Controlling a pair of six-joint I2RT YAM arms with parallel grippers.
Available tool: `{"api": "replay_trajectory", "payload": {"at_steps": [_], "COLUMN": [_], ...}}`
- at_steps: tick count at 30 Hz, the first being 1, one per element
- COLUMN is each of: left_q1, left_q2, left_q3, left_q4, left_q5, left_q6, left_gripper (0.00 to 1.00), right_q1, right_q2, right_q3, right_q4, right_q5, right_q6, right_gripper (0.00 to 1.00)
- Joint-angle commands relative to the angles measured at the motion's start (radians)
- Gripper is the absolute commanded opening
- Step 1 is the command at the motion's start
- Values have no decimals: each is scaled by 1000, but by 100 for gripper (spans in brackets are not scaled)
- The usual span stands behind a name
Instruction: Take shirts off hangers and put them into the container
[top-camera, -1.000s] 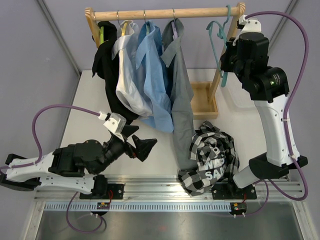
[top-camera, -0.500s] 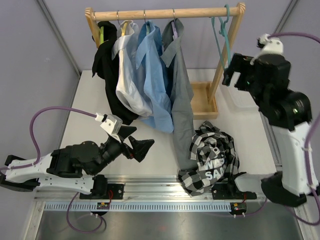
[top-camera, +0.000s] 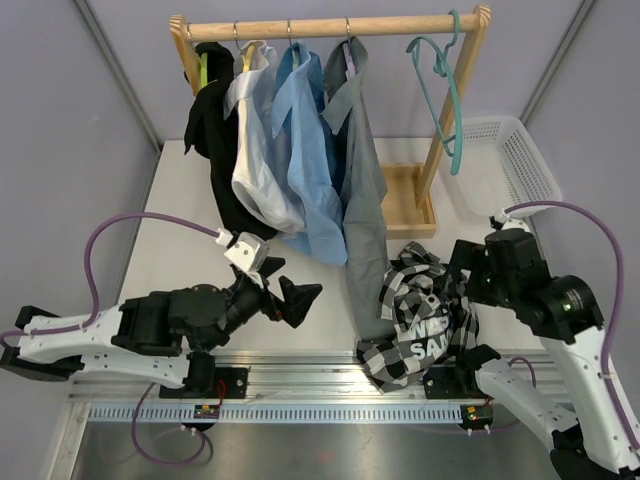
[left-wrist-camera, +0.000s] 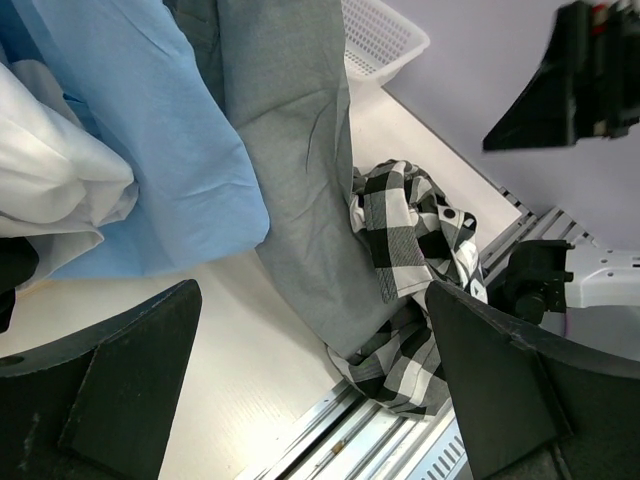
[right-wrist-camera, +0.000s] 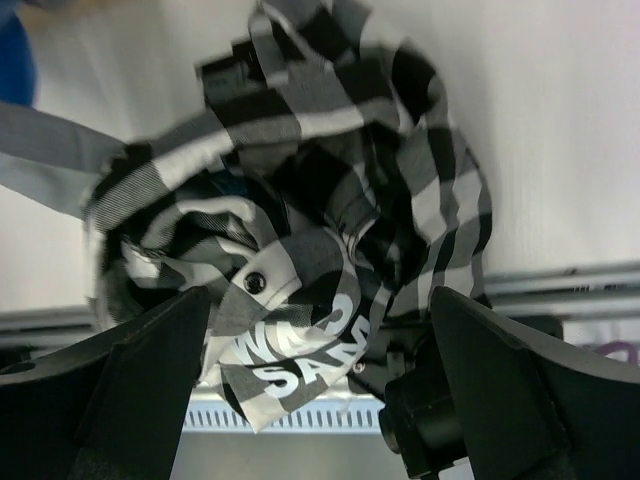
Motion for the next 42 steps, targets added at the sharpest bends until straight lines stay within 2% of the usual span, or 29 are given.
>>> {"api": "replay_trajectory", "payload": {"at_steps": [1, 4, 9, 11, 14, 17, 22, 27, 29, 34, 39, 40, 42], "left_q1": [-5, -5, -5, -7, -5, -5, -5, -5, -5, -7, -5, -7, -7], "left_q2": [30, 42, 33, 30, 13, 0, -39, -92, -106, -138, -180, -188, -189], "left_q3": [42, 58, 50, 50, 27, 9, -23, -62, -79, -86, -106, -109, -112], "left_q4": [24, 15, 16, 9, 18, 24, 27, 27, 27, -2, -8, -5, -3], "left_q5": [-7, 1, 9, 10, 9, 13, 9, 1, 1, 3, 3, 6, 9], "left_q6": [-33, -43, -54, -63, -66, -69, -69, -79, -86, -117, -131, -132, -135], "left_gripper": [99, 99, 99, 99, 99, 99, 99, 99, 99, 99, 99, 99, 99], "right_q1": [3, 3, 4, 3, 13, 29, 49, 79, 101, 182, 219, 219, 219], "right_q2": [-29, -28, 43, 64, 78, 86, 126, 282, 397, 589, 617, 615, 617], "right_q3": [-98, -178, -178, -236, -353, -424, -529, -637, -657, -573, -559, -563, -576], "right_q4": [0, 12, 6, 25, 109, 198, 339, 550, 657, 696, 713, 719, 739], "right_q5": [-122, -120, -109, -132, -194, -136, -128, -113, -102, -34, 10, 15, 22], "right_q6": [76, 97, 151, 174, 236, 307, 401, 416, 427, 441, 477, 476, 473], "right_gripper": [99, 99, 100, 100, 100, 99, 99, 99, 99, 99, 100, 98, 88]}}
